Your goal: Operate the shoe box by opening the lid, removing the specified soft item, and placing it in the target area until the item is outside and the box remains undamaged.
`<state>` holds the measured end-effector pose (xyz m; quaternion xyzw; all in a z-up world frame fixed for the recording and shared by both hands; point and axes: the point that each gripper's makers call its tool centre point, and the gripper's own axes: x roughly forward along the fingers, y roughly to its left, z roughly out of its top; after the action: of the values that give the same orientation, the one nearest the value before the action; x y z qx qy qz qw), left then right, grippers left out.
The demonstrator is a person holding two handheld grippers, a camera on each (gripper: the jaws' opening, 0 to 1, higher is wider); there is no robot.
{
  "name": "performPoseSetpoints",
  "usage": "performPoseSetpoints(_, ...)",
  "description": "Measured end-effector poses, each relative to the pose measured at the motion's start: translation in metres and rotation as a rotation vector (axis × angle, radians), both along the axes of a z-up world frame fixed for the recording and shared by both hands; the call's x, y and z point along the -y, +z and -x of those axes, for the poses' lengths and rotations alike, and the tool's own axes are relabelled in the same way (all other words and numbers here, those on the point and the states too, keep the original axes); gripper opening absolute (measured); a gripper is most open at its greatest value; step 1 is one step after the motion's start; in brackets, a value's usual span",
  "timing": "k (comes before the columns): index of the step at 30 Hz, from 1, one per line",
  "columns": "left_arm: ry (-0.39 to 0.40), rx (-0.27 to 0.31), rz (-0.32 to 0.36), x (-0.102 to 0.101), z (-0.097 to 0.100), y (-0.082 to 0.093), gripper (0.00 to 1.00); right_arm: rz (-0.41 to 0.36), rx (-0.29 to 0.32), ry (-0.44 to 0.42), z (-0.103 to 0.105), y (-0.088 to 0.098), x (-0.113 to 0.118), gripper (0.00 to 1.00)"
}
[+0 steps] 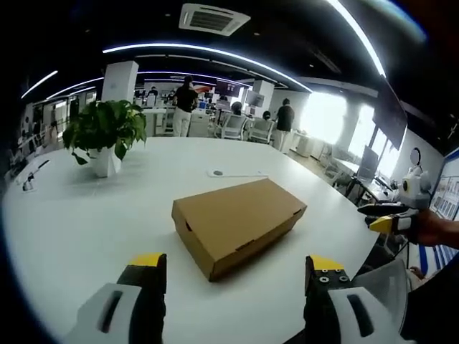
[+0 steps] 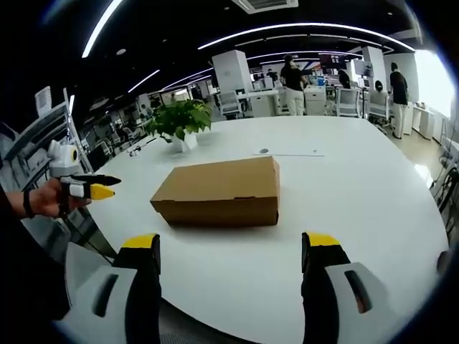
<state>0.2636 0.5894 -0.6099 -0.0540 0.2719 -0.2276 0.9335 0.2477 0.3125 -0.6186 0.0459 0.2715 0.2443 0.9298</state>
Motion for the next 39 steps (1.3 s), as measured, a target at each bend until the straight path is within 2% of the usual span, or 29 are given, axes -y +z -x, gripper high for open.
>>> performPoseSetpoints(13, 0.003, 0.015, 0.003, -0.0006, 0.0003, 0.007, 0.81, 0.006, 0.006, -0.011, 0.0006, 0.0032, 0.0075, 0.76)
performPoseSetpoints(30, 0.021, 0.001, -0.002, -0.0088, 0.0078, 0.0019, 0.81, -0.004, -0.005, -0.012, 0.0019, -0.0023, 0.0035, 0.76)
performPoseSetpoints(39, 0.015, -0.001, 0.0, -0.0053, 0.0054, 0.0017, 0.81, -0.012, -0.005, -0.016, -0.0005, -0.0023, 0.0035, 0.76)
